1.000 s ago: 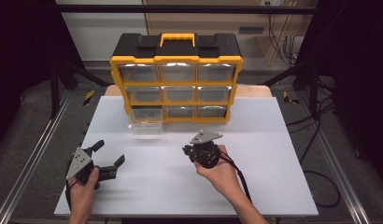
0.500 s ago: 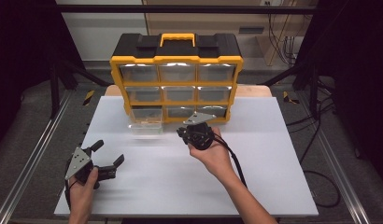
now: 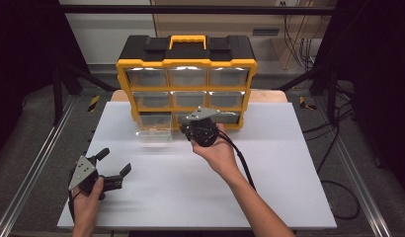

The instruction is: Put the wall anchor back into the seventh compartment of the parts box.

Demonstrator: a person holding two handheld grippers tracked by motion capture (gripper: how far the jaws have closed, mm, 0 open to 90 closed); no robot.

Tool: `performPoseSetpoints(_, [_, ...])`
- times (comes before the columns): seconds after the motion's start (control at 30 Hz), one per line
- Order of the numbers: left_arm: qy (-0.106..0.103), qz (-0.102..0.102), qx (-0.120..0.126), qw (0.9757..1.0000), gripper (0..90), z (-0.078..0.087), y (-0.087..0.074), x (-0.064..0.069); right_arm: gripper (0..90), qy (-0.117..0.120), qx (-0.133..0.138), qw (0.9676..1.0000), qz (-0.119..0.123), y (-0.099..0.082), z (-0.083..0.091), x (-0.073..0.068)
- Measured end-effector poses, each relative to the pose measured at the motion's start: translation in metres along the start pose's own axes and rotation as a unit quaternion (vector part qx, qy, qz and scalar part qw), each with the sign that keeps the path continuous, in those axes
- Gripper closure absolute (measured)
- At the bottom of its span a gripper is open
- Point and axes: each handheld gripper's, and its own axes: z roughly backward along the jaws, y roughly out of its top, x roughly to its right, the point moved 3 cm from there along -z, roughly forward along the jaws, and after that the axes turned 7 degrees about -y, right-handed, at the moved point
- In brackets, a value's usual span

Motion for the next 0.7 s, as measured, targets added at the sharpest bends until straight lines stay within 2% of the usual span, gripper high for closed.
performPoseSetpoints(0.17, [0.000, 0.001, 0.001, 1.0000, 0.8, 0.000, 0.000, 0.000, 84.5, -0.003, 0.008, 1.0000, -0.005, 0.008, -0.009, 0.004])
performPoseSetpoints(0.7, [0.001, 0.002, 0.002, 1.0000, 0.7, 0.000, 0.000, -0.001, 84.5, -0.001, 0.021, 0.9996, -0.016, 0.024, -0.023, 0.001])
